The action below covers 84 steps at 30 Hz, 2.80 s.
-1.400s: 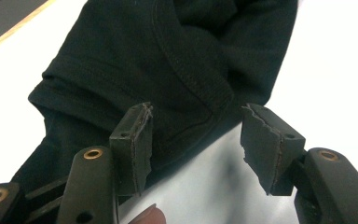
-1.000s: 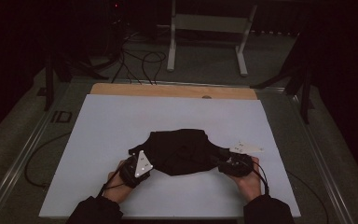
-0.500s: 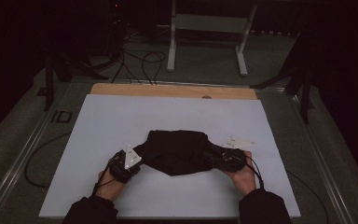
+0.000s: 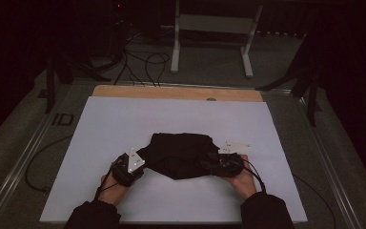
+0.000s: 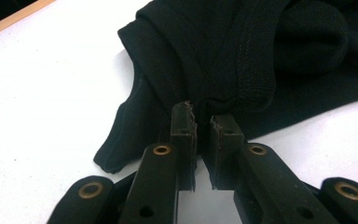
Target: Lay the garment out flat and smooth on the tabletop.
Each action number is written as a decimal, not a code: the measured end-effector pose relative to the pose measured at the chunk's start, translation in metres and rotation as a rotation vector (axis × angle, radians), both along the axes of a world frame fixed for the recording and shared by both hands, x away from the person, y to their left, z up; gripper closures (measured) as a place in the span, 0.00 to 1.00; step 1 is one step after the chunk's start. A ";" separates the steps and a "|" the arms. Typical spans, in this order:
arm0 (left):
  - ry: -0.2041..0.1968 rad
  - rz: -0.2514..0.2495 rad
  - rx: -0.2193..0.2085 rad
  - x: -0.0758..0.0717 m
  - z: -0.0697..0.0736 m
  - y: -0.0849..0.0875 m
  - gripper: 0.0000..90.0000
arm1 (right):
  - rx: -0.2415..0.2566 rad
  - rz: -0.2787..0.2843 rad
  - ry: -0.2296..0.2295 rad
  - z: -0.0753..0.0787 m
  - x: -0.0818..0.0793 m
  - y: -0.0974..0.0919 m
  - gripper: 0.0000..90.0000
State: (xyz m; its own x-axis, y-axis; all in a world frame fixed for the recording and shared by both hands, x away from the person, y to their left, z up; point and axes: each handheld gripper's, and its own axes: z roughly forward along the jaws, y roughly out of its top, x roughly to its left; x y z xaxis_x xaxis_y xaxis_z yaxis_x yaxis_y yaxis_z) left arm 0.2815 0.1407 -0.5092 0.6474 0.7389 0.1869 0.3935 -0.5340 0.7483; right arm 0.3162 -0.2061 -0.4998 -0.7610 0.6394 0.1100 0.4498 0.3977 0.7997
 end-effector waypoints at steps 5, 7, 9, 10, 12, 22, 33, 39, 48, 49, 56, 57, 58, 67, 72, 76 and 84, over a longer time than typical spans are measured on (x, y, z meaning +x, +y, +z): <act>-0.005 0.004 -0.003 0.000 0.000 -0.001 0.91 | 0.045 0.013 0.039 -0.006 0.007 -0.001 0.57; -0.009 0.004 -0.005 0.000 0.001 0.000 0.91 | 0.044 0.016 0.048 -0.008 0.008 0.000 0.65; -0.011 0.007 -0.015 -0.001 0.002 0.000 0.92 | 0.048 0.026 0.044 -0.007 0.007 0.000 0.78; -0.011 0.008 -0.023 0.000 0.002 0.000 0.92 | 0.044 0.027 0.033 -0.005 0.006 -0.001 0.83; -0.004 0.013 -0.059 0.000 0.003 0.002 0.92 | 0.046 0.020 0.013 -0.001 0.004 -0.002 0.90; 0.013 0.040 -0.194 0.007 0.017 0.010 0.93 | 0.121 -0.025 -0.047 0.025 0.008 -0.012 0.93; 0.013 0.066 -0.305 0.029 0.033 0.011 0.93 | 0.189 -0.062 -0.069 0.049 0.026 -0.011 0.93; 0.013 0.077 -0.377 0.052 0.048 0.012 0.93 | 0.186 -0.079 -0.101 0.068 0.043 -0.005 0.93; 0.039 0.115 -0.473 0.096 0.062 0.012 0.93 | 0.238 -0.150 -0.095 0.080 0.083 -0.002 0.93; 0.040 0.116 -0.474 0.101 0.064 0.011 0.93 | 0.234 -0.157 -0.089 0.081 0.088 -0.002 0.93; 0.056 0.144 -0.462 0.135 0.067 0.003 0.92 | 0.239 -0.202 -0.095 0.085 0.116 -0.003 0.93; 0.055 0.150 -0.458 0.139 0.067 0.002 0.92 | 0.239 -0.206 -0.096 0.085 0.120 -0.003 0.93; 0.056 0.156 -0.460 0.143 0.067 0.002 0.92 | 0.237 -0.215 -0.099 0.084 0.124 -0.003 0.93; 0.082 0.208 -0.459 0.182 0.069 -0.007 0.92 | 0.238 -0.298 -0.057 0.068 0.162 -0.002 0.93; 0.104 0.215 -0.424 0.195 0.064 -0.013 0.92 | 0.243 -0.334 -0.039 0.059 0.171 -0.004 0.93; 0.128 0.251 -0.398 0.203 0.061 -0.015 0.92 | 0.227 -0.358 -0.034 0.053 0.177 -0.007 0.93; 0.124 0.337 -0.367 0.213 0.059 -0.013 0.70 | 0.197 -0.423 -0.047 0.042 0.186 -0.008 0.67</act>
State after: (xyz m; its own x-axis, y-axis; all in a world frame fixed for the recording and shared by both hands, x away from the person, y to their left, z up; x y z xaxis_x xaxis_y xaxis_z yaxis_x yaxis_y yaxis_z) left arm 0.4950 0.1272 -0.4498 0.3632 0.9127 -0.1874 0.5964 -0.0732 0.7994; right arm 0.5022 -0.2142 -0.4577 -0.4452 0.8648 0.2322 0.5016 0.0260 0.8647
